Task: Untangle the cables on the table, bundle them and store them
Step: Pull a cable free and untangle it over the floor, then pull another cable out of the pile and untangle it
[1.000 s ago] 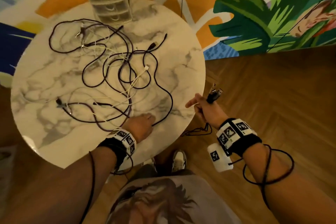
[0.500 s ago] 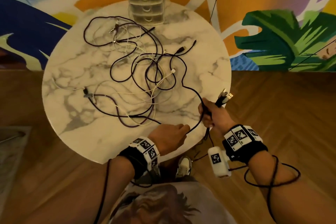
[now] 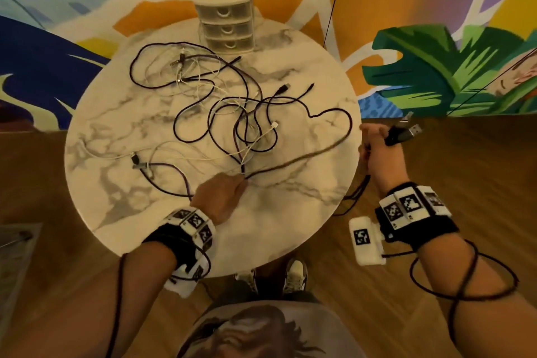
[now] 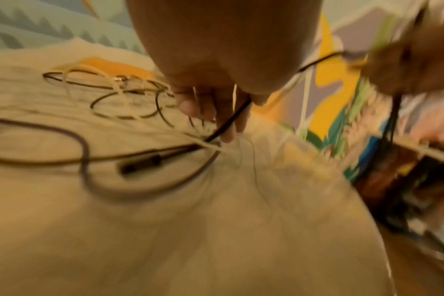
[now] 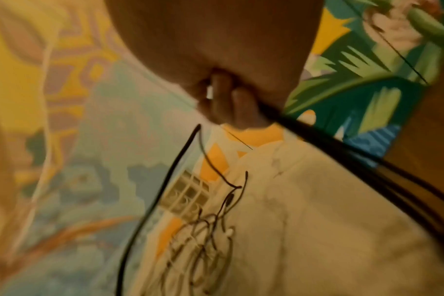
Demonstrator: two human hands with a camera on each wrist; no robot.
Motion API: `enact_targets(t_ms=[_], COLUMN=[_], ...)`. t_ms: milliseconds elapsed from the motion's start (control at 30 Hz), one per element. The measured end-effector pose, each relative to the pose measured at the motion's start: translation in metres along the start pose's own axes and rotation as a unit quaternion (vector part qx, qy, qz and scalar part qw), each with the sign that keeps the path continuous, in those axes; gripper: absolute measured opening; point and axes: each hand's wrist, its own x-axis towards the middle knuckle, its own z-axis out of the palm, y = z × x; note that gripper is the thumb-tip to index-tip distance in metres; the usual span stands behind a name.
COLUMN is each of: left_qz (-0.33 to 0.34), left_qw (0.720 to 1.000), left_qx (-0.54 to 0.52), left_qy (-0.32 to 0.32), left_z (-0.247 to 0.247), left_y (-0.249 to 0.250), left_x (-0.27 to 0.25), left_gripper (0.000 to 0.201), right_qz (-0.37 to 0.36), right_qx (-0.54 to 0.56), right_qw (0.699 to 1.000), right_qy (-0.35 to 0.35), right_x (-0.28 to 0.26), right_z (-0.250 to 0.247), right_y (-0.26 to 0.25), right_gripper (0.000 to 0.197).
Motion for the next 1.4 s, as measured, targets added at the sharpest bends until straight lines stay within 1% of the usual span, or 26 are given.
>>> enact_targets(t_ms=[33, 67, 100, 133, 167, 233, 267, 300, 367, 400, 500, 567, 633, 700, 733, 767, 800, 833, 867, 933, 1000, 1100, 1233, 1300, 1333, 1400], left_qz=[0.002, 0.019, 0.043, 0.071, 0.098, 0.144, 0.164, 0.179, 0.173, 0.153, 0.08, 0.069, 0.07, 0.08, 0.087, 0.089, 0.094, 0.098, 0.11, 0.153, 0.195, 0.209, 0.224, 0.231, 0.233, 0.239], left_qw=[1.0, 1.0, 0.999, 0.997, 0.993, 0.984, 0.979, 0.974, 0.977, 0.982, 0.995, 0.986, 0.958, 0.908, 0.881, 0.864, 0.855, 0.859, 0.874, 0.916, 0.937, 0.945, 0.95, 0.945, 0.94, 0.93], left_qx=[-0.007, -0.003, 0.01, 0.026, 0.042, 0.059, 0.067, 0.076, 0.079, 0.066, -0.048, -0.153, -0.277, -0.406, -0.457, -0.487, -0.502, -0.495, -0.468, -0.369, -0.289, -0.245, -0.213, -0.227, -0.248, -0.276], left_qy=[0.002, 0.002, 0.008, 0.028, 0.05, 0.09, 0.104, 0.111, 0.1, 0.087, 0.033, 0.008, 0.025, 0.068, 0.084, 0.092, 0.091, 0.085, 0.073, 0.045, 0.035, 0.055, 0.048, 0.041, 0.036, 0.03], left_z=[-0.011, -0.023, -0.031, -0.039, -0.043, -0.049, -0.051, -0.052, -0.05, -0.047, -0.042, -0.047, -0.058, -0.073, -0.08, -0.085, -0.089, -0.091, -0.091, -0.088, -0.085, -0.089, -0.097, -0.101, -0.102, -0.103], left_y=[0.005, 0.014, 0.025, 0.037, 0.05, 0.075, 0.085, 0.091, 0.09, 0.082, 0.049, 0.038, 0.044, 0.064, 0.074, 0.083, 0.091, 0.099, 0.104, 0.115, 0.125, 0.134, 0.144, 0.152, 0.156, 0.163], left_x=[0.004, 0.007, 0.011, 0.014, 0.017, 0.021, 0.022, 0.023, 0.025, 0.025, 0.023, 0.022, 0.023, 0.025, 0.026, 0.026, 0.026, 0.026, 0.026, 0.022, 0.018, 0.015, 0.012, 0.01, 0.009, 0.008], left_gripper=[0.039, 0.039, 0.039, 0.039, 0.039, 0.038, 0.038, 0.038, 0.037, 0.036, 0.033, 0.027, 0.017, 0.008, 0.009, 0.011, 0.012, 0.012, 0.009, 0.005, 0.007, 0.014, 0.02, 0.02, 0.02, 0.02], right_qz=[-0.027, -0.077, -0.141, -0.197, -0.228, -0.207, -0.2, -0.203, -0.222, -0.227, -0.197, -0.163, -0.108, -0.057, -0.044, -0.036, -0.035, -0.039, -0.05, -0.064, -0.071, -0.083, -0.085, -0.09, -0.095, -0.102], right_qx=[-0.037, -0.058, -0.075, -0.101, -0.125, -0.168, -0.214, -0.274, -0.349, -0.355, -0.319, -0.325, -0.305, -0.248, -0.21, -0.171, -0.135, -0.113, -0.099, -0.085, -0.074, -0.063, -0.087, -0.113, -0.122, -0.144], right_qw=[0.998, 0.992, 0.985, 0.975, 0.965, 0.947, 0.93, 0.909, 0.881, 0.881, 0.911, 0.916, 0.928, 0.943, 0.948, 0.951, 0.952, 0.951, 0.949, 0.945, 0.946, 0.945, 0.949, 0.951, 0.951, 0.95], right_qy=[0.052, 0.081, 0.07, 0.024, -0.042, -0.179, -0.222, -0.239, -0.228, -0.214, -0.17, -0.167, -0.184, -0.216, -0.234, -0.257, -0.273, -0.286, -0.296, -0.31, -0.309, -0.309, -0.291, -0.272, -0.267, -0.258], right_x=[-0.001, -0.004, -0.013, -0.021, -0.028, -0.041, -0.042, -0.043, -0.038, -0.034, -0.024, -0.02, -0.021, -0.027, -0.031, -0.036, -0.04, -0.045, -0.048, -0.052, -0.052, -0.053, -0.047, -0.044, -0.042, -0.041], right_z=[-0.002, -0.001, 0.001, 0.008, 0.016, 0.03, 0.036, 0.037, 0.035, 0.033, 0.021, 0.017, 0.018, 0.024, 0.026, 0.028, 0.028, 0.028, 0.028, 0.026, 0.024, 0.02, 0.011, 0.009, 0.008, 0.007], right_y=[0.002, 0.003, -0.001, -0.003, -0.003, -0.006, -0.006, -0.008, -0.007, -0.004, 0.003, 0.01, 0.017, 0.022, 0.023, 0.02, 0.014, 0.006, 0.0, -0.01, -0.017, -0.024, -0.022, -0.018, -0.015, -0.013], right_gripper=[0.022, 0.019, 0.019, 0.021, 0.024, 0.029, 0.028, 0.028, 0.029, 0.025, 0.013, 0.01, 0.015, 0.025, 0.027, 0.03, 0.032, 0.034, 0.035, 0.034, 0.038, 0.048, 0.043, 0.033, 0.031, 0.039])
